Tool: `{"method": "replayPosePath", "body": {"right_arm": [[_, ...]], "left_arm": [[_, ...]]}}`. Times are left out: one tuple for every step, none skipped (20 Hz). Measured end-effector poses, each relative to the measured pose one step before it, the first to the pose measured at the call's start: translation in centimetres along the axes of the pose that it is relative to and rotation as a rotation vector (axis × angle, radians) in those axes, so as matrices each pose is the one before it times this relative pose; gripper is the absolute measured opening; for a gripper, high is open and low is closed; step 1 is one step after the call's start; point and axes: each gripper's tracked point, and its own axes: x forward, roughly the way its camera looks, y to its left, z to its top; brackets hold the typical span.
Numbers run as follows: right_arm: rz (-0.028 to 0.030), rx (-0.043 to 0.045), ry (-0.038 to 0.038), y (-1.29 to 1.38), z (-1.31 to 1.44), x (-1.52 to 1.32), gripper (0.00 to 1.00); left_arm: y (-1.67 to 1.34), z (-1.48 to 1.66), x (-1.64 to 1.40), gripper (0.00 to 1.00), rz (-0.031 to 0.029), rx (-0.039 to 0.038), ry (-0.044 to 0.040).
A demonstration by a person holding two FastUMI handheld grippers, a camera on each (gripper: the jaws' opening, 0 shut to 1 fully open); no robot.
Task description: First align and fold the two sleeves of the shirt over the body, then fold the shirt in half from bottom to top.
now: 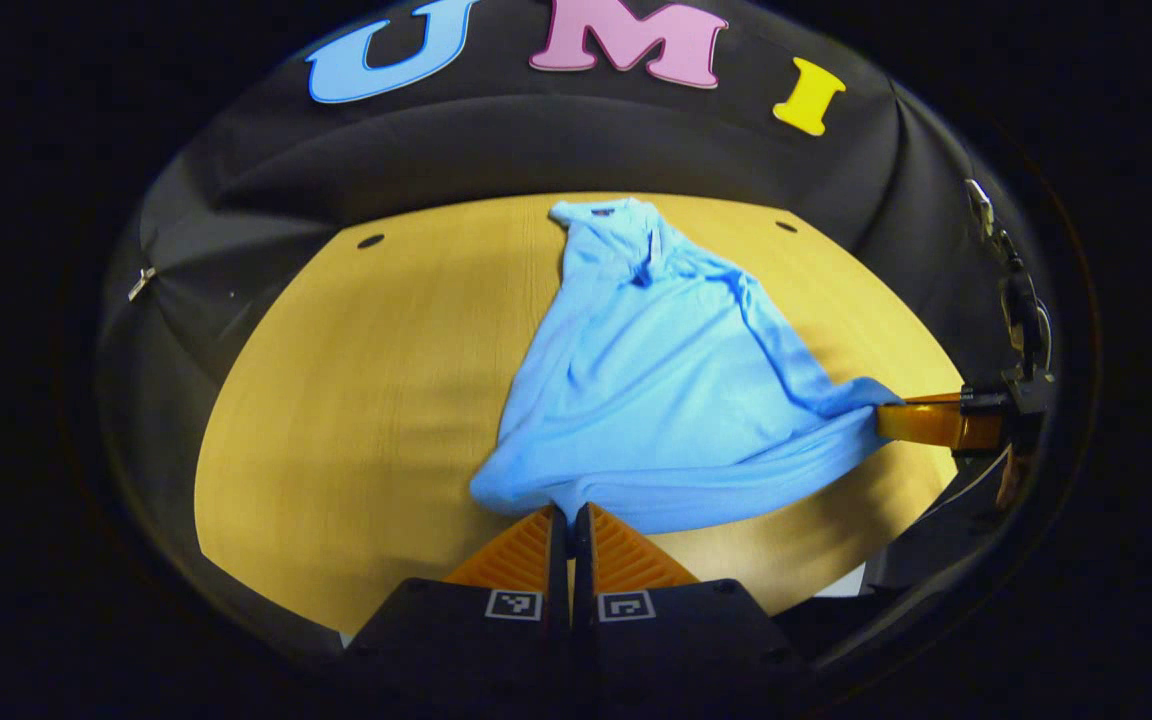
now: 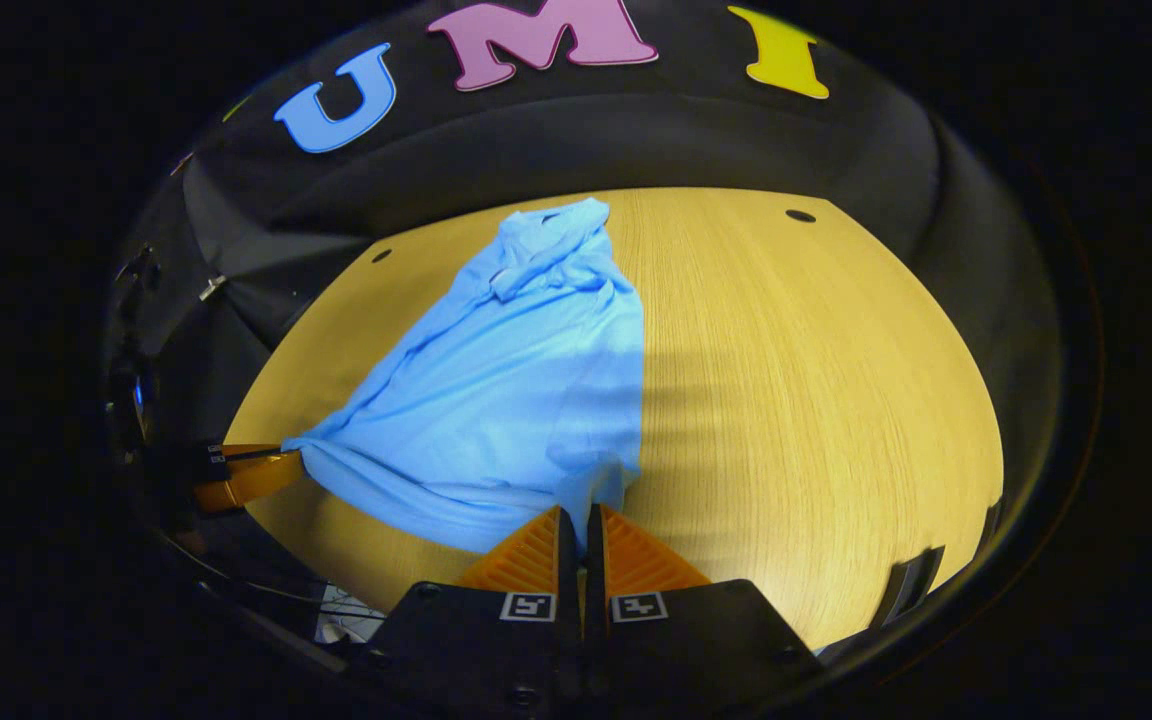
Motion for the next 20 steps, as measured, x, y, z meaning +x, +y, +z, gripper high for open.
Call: {"method": "replayPosePath", "body": {"right_arm": [[0.00232,0.00717,-0.02496,-0.113,1.693,0.313,0.06],[0.00188,0.00528,-0.02218,-0.006,1.384,0.629,0.06],[0.00089,0.00738,-0.02357,-0.143,1.558,0.531,0.06],[0.00049,0.00938,-0.02912,0.029,1.964,1.071,0.06],[-0.00034,0.00394,-0.02562,-0.150,1.913,1.060,0.05],[-0.00149,-0.00510,-0.02927,-0.210,2.025,1.282,0.05],[-0.00189,-0.00508,-0.01421,-0.156,1.134,0.912,0.05],[-0.00254,-0.00139,-0.01516,-0.224,1.093,1.008,0.05],[-0.00122,0.00093,-0.00604,-0.246,0.904,1.090,0.06],[-0.00196,0.00524,-0.01226,-0.253,1.299,1.394,0.05],[-0.00238,0.00289,-0.01000,-0.219,0.875,0.976,0.05],[-0.00152,0.00087,-0.00578,-0.192,0.498,0.814,0.05],[-0.00160,0.00418,-0.00599,-0.252,0.820,1.243,0.05],[0.00004,0.00670,-0.00639,-0.169,0.853,1.337,0.05],[-0.00237,0.00484,-0.00417,-0.251,0.777,1.267,0.05],[-0.00222,0.00649,-0.00444,-0.253,0.607,1.254,0.05],[-0.00364,0.00728,-0.00691,-0.194,0.669,1.124,0.05],[-0.00298,0.00941,-0.00601,-0.283,0.848,1.338,0.05],[-0.00297,0.00834,-0.00498,-0.269,0.828,1.346,0.05],[-0.00331,0.00679,-0.00542,-0.265,0.722,1.267,0.05]], "left_arm": [[0.090,1.842,0.434,0.06,0.00198,-0.00298,-0.02972],[0.214,1.676,0.547,0.06,0.00410,0.00134,-0.02780],[0.292,2.108,1.093,0.06,0.00761,0.00908,-0.03334],[0.206,1.447,0.900,0.06,0.00276,0.00241,-0.02160],[0.276,2.036,1.591,0.06,0.00784,-0.00430,-0.02854],[0.411,1.312,1.001,0.06,0.00999,-0.00177,-0.01773],[0.318,0.992,0.930,0.06,0.00898,-0.00247,-0.01365],[0.321,0.961,1.112,0.06,0.00575,-0.00591,-0.00756],[0.097,0.891,1.176,0.06,0.00459,-0.00884,-0.00840],[0.291,1.229,1.379,0.11,0.00785,-0.00716,-0.01007],[0.212,0.955,1.121,0.06,0.00481,-0.00191,-0.01011],[0.054,1.043,0.992,0.06,0.00643,0.00182,-0.01218],[0.071,1.115,1.032,0.06,0.00586,0.00110,-0.01417],[-0.048,0.928,1.410,0.06,0.00258,-0.00302,-0.00904],[-0.007,1.030,1.413,0.06,0.00395,-0.00299,-0.00917],[-0.049,1.025,1.575,0.06,0.00571,-0.00072,-0.00947],[0.108,0.921,1.458,0.06,0.00718,-0.00113,-0.00704],[0.064,0.849,1.314,0.06,0.00620,-0.00476,-0.01019],[0.216,1.025,1.189,0.06,0.00846,-0.00082,-0.00917],[0.183,0.607,1.549,0.06,0.01113,0.00443,-0.00676]]}}
